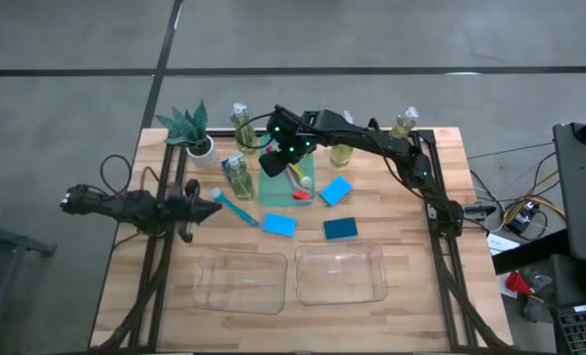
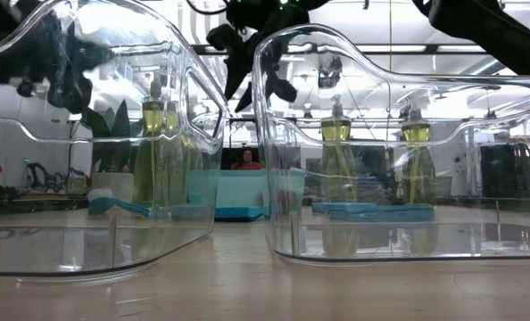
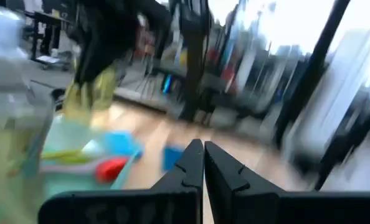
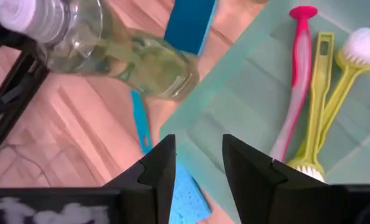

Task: Pick & Place Kitchen Sink Supplies
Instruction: Put the blue dish brush into the green bin

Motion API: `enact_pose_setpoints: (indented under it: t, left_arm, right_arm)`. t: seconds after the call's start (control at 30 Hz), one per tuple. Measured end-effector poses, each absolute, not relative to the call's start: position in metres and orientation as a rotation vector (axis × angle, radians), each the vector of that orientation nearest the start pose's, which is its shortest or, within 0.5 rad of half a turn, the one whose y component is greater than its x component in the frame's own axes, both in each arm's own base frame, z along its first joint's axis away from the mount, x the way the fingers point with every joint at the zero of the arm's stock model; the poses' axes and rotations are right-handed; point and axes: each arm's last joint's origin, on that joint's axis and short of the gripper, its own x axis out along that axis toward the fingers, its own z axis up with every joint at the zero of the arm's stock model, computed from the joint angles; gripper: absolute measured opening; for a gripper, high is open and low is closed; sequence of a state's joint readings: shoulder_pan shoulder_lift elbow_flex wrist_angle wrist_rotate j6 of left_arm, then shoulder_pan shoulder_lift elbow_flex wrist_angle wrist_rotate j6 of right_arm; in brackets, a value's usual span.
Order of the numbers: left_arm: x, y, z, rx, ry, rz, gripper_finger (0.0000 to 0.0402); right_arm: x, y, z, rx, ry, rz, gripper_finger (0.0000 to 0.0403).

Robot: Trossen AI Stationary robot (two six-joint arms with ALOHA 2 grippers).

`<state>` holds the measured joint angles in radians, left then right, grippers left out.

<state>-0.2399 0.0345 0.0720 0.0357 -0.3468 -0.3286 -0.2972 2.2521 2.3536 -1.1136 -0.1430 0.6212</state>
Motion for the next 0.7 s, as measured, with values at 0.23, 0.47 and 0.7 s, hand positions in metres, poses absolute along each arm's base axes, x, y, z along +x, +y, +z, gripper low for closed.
enact_pose_setpoints:
  t: [0.23, 0.47, 0.7]
  left_arm:
    - [0.091, -0.012, 0.203, -0.597, -0.238, 0.066, 0.001]
    - [0.089, -0.009, 0.209, -0.833, -0.328, 0.08, 0.001]
    - [0.09, -0.008, 0.208, -0.861, -0.33, 0.117, 0.001]
  right_arm:
    - [0.443, -0.129, 0.332, 0.792, 0.907, -0.419, 0.0112]
    - [0.441, -0.125, 0.34, 0.751, 0.895, -0.396, 0.0097]
    - [0.442, -0.121, 0.339, 0.745, 0.898, -0.388, 0.0081]
